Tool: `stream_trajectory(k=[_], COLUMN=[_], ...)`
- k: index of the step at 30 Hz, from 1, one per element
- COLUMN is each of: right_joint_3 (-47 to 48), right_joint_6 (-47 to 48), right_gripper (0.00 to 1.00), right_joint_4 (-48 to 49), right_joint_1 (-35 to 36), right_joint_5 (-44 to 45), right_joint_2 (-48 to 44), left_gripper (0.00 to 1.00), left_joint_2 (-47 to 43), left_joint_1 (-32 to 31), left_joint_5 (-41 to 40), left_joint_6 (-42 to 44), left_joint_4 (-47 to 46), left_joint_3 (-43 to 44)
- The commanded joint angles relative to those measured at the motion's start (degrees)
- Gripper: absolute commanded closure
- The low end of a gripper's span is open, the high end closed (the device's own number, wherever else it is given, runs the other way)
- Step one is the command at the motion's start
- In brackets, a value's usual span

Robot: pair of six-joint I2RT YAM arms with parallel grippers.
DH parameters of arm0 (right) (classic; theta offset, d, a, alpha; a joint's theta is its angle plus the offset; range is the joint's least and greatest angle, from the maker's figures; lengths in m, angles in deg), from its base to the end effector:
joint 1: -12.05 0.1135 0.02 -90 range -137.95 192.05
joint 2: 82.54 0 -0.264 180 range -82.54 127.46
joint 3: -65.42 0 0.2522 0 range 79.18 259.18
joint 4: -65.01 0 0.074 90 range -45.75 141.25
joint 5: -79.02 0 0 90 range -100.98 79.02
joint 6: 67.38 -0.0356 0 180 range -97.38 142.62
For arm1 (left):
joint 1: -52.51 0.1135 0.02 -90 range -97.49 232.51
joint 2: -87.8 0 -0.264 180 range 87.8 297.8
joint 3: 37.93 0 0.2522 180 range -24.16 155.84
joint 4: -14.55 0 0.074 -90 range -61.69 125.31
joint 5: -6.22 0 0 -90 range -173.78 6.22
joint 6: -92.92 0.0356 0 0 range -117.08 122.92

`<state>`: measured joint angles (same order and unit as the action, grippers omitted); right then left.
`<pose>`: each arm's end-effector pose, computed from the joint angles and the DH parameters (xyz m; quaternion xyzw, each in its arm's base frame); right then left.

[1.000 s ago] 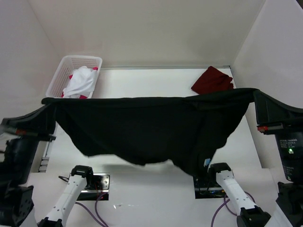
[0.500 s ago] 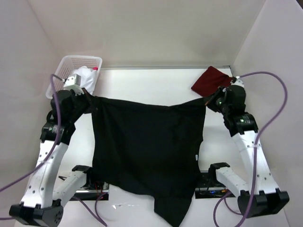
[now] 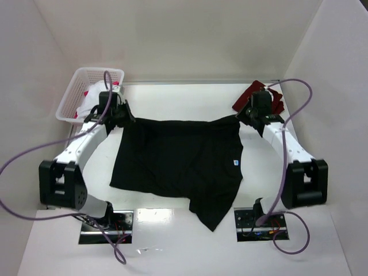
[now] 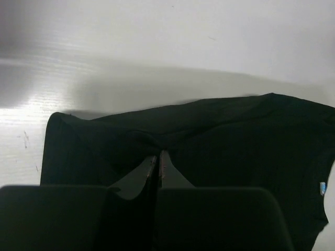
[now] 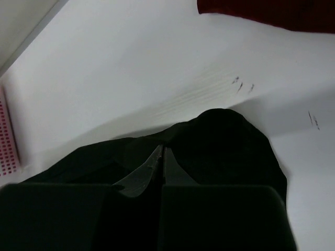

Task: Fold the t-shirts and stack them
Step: Fold the flattened tshirt in 1/3 of the way

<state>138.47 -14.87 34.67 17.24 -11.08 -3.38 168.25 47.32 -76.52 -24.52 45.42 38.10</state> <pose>0.3080 0.0280 0.2808 0.2480 0.8577 0.1647 0.4193 0.3152 -0.0331 0.2913 -0.1425 0.8754 -0.1828 0.4243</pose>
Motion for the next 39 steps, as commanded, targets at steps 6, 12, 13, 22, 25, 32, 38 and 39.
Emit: stream_trajectory(k=[6,12,13,22,25,32,38,39], right_joint_3=[15.6,26.0,27.2,37.6,35.6,22.7,11.0,9.7], right_joint_6=[0.1,0.1,0.7,1.8,1.3,-0.6,-3.0,-3.0], right_gripper=[1.0,1.0,1.0,1.0,1.0,1.0,1.0,1.0], right_joint_4=[7.8,8.3,7.6,5.1,5.9,8.7,10.6,10.6], right_joint_1=[-0.4,-0.9,-1.4,-1.9,-1.9,-1.9,-1.9,-1.9], right_joint_5=[3.6,3.0,2.5,1.9,0.3,-0.9,-3.1,-3.1], right_joint_2=[16.9,26.7,29.2,36.4,35.5,26.5,15.8,14.6], left_gripper=[1.0,1.0,1.0,1.0,1.0,1.0,1.0,1.0], left_joint_2=[18.5,30.5,31.7,39.6,40.1,34.7,28.5,27.8], left_joint_1=[-0.3,-0.3,-0.3,-0.3,-0.3,-0.3,-0.3,-0.3], left_joint_5=[-4.5,-12.0,-13.0,-20.2,-20.2,-18.8,-20.0,-20.7], left_joint_6=[-0.9,1.1,1.7,4.0,4.5,4.5,2.9,2.1], left_joint_4=[-5.2,-4.6,-4.0,-2.8,-2.8,-3.3,-3.3,-3.3], left_joint_3=[16.4,27.8,29.4,37.3,36.1,28.3,18.4,15.8])
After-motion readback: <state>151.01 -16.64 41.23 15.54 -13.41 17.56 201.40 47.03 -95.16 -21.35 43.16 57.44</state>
